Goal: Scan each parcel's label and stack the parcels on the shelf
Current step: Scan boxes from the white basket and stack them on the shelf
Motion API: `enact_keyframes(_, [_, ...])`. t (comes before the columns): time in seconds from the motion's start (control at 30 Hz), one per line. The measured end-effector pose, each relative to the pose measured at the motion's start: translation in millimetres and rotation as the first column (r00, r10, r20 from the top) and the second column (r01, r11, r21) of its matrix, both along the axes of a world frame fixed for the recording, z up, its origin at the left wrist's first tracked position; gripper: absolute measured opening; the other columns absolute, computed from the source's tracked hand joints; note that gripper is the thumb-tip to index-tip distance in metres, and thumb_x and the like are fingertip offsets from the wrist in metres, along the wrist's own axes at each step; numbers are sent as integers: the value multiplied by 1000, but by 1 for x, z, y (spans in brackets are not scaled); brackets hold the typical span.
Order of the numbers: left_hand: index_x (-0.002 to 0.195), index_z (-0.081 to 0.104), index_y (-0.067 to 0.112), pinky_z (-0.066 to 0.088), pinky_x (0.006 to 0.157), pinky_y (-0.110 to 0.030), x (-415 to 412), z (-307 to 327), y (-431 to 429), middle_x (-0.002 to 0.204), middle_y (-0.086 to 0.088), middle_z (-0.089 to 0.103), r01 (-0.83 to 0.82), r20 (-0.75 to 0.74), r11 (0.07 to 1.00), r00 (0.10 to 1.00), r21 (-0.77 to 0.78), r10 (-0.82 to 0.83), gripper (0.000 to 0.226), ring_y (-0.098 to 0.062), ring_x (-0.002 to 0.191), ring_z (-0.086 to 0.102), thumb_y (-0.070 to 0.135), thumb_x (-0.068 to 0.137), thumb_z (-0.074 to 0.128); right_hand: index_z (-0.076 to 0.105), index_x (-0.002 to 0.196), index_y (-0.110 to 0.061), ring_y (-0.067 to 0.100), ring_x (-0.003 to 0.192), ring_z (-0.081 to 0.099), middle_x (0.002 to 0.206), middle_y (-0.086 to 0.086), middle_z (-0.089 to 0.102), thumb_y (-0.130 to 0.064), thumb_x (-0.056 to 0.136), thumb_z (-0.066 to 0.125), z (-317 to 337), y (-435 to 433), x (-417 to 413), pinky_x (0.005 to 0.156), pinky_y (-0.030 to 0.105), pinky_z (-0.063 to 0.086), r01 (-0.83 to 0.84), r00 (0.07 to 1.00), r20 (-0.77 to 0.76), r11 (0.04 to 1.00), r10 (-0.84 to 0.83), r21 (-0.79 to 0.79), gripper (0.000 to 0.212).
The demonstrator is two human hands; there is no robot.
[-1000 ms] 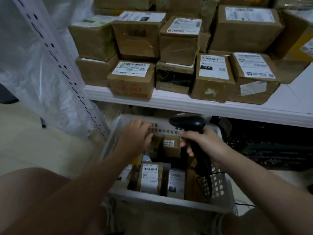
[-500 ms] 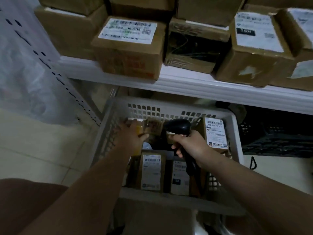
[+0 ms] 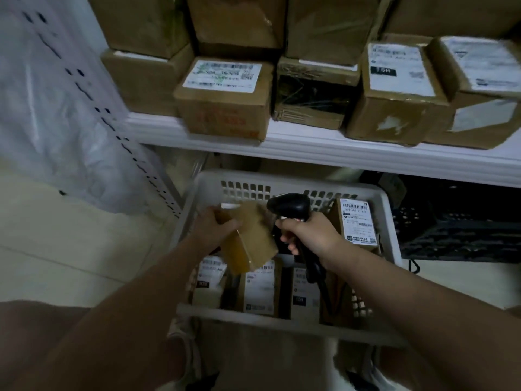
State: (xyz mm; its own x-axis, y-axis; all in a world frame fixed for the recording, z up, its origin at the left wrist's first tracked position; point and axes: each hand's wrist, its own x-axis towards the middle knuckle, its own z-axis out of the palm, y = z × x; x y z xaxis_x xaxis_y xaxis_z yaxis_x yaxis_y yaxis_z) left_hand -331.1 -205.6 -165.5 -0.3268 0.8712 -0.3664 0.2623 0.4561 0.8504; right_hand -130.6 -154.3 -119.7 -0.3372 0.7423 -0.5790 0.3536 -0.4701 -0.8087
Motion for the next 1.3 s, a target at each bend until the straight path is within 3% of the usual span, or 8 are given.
enact_keyframes(0.2, [106, 46, 32, 45, 71, -21, 16, 86, -39, 103, 7, 49, 123, 45, 980, 990, 155, -132, 29, -11, 95, 54, 23, 88, 67, 67, 97, 0, 21, 60, 57, 73, 14, 62, -22, 87, 71, 62, -25, 27, 57, 30, 47, 42, 990, -138, 993, -27, 111, 24])
enact_keyframes(0.3, [141, 34, 23, 46, 87, -25, 16, 126, -48, 128, 3, 42, 263, -240, 926, 950, 270, -199, 83, -13, 114, 47, 43, 72, 77, 64, 101, -4, 21, 65, 63, 78, 16, 64, -22, 88, 69, 104, -29, 40, 59, 29, 54, 47, 961, -276, 992, -13, 120, 23])
enact_keyframes(0.5, [137, 36, 7, 28, 107, -38, 39, 159, -50, 130, -12, 44, 832, -978, 521, 207, 189, 24, 87, -26, 119, 40, 35, 63, 72, 66, 114, -9, 21, 84, 72, 98, 10, 72, -41, 78, 73, 142, -33, 56, 60, 34, 59, 38, 912, -409, 999, -22, 33, 49])
enact_keyframes(0.7, [133, 38, 16, 41, 99, -45, 57, 137, -47, 129, -9, 38, 939, -983, 332, 34, 94, 181, 77, -27, 116, 42, 38, 67, 71, 69, 111, -10, 25, 91, 73, 99, 12, 75, -44, 75, 75, 119, -37, 66, 61, 34, 58, 76, 892, -435, 989, -123, -123, 50])
enact_keyframes(0.9, [145, 1, 42, 9, 117, -35, 47, 150, -51, 154, 13, 17, 776, -803, 631, 392, 25, -450, 70, 1, 134, 8, 52, 93, 47, 65, 113, -9, 15, 87, 72, 95, 3, 76, -24, 74, 82, 108, -20, 78, 73, 28, 57, -168, 980, -53, 941, 191, 293, 45])
enact_keyframes(0.97, [150, 0, 35, 0, 115, -31, 42, 148, -48, 156, 15, 4, 739, -771, 665, 360, -108, -526, 86, 2, 136, 0, 58, 87, 54, 64, 110, -9, 13, 93, 71, 97, 0, 75, -17, 75, 82, 108, -16, 81, 79, 25, 56, -351, 930, 24, 866, 368, 356, 41])
enact_keyframes(1.1, [149, 22, 23, 48, 97, -28, 47, 141, -45, 138, 7, 50, 718, -198, 650, 619, -249, -760, 90, -4, 117, 54, 36, 79, 76, 63, 110, -14, 11, 101, 68, 102, -3, 74, -2, 79, 76, 106, -21, 76, 84, 22, 53, -543, 809, 18, 735, 587, 406, 36])
enact_keyframes(1.3, [139, 31, 20, 54, 76, -23, 55, 122, -48, 117, 3, 57, 545, -5, 822, 833, -168, -553, 62, -11, 99, 61, 21, 88, 67, 64, 98, -22, 12, 90, 68, 93, -4, 71, -22, 81, 76, 92, -27, 60, 76, 23, 52, -95, 966, -166, 870, 198, 484, 21])
